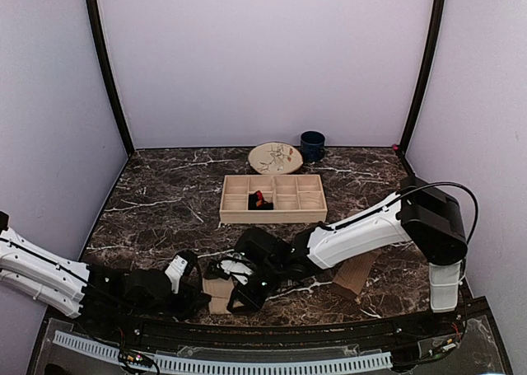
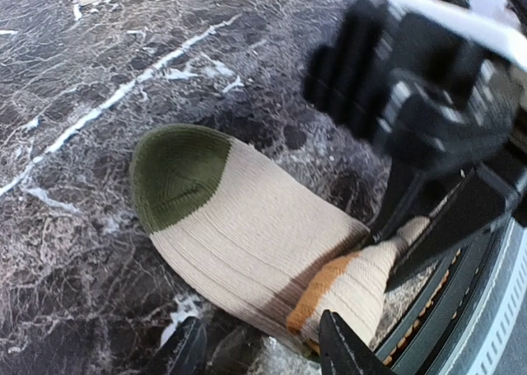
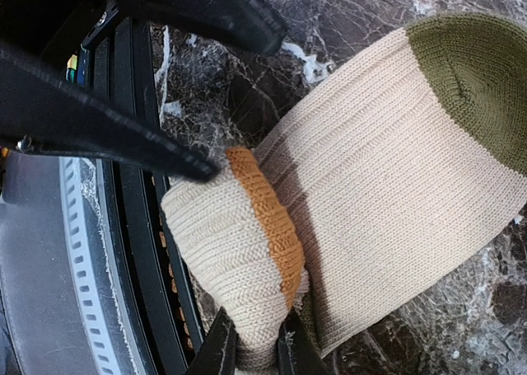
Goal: Roll the socks
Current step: Roll the sock at the center of the board.
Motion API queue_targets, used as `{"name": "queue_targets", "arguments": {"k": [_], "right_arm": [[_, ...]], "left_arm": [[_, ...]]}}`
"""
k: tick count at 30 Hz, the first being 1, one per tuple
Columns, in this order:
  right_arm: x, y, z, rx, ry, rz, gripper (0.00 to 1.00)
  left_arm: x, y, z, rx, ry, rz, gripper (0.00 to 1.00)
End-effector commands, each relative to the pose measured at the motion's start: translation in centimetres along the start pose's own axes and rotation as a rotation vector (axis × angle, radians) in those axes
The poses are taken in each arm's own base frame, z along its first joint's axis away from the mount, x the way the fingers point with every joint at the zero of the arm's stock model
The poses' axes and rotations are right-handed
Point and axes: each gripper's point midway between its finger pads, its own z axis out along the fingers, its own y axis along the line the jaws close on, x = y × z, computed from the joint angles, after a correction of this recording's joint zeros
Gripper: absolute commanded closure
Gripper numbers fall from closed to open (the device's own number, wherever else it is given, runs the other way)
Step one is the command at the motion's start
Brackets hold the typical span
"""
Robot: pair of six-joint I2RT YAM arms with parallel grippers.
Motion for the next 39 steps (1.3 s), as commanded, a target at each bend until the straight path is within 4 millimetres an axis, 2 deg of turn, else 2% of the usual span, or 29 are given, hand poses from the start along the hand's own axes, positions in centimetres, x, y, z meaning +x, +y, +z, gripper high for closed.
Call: {"name": "queue_targets", "arguments": {"k": [1,10,15,18,21,30,32,34,38,39], "right_arm": [[2.8,-1.0,0.8,-0.003,0.104,0.069,0.88],[2.9,-0.8,1.0,-0.025,0.113,0.072,0.88],[2.6,-0.5,0.8,-0.031,0.109,0.066,0.88],[2.7,-0.4,0.8,-0.040,0.110,0.066,0.88],[2.7,-0.1,0.9,-0.053,0.107,0.065,0.88],[2.9,0.1,1.2,-0.072,0.108,0.062,0.88],[3.1,0.1,1.3,-0.076,0.113,0.062,0.88],[3.1,0.2,1.4,-0.079,0.115,0.059,0.88],[3.3,0.2,1.4,-0.082,0.117,0.060,0.88],[3.4,0.2,1.4,-0.081,0.118,0.061,0.88]], "left_arm": [[0.5,-0.1,-0.5,-0.037,0.010,0.045,0.50],[0.1,-2.2,-1.1,0.027,-0.031,0.059,0.46],[0.8,-3.3,0.3,0.008,0.029,0.093,0.46],[1.4,-2.8,1.1,-0.057,0.064,0.108,0.41],[1.8,-3.3,1.6,-0.039,0.071,0.103,0.39],[1.9,-4.0,1.9,-0.001,0.060,0.076,0.43],[2.0,-4.2,2.1,0.011,0.061,0.074,0.47],[2.2,-4.3,2.3,0.015,0.063,0.077,0.55],[2.6,-4.2,2.7,0.024,0.063,0.085,0.81],[2.8,-4.1,2.7,0.022,0.062,0.083,0.85]]}}
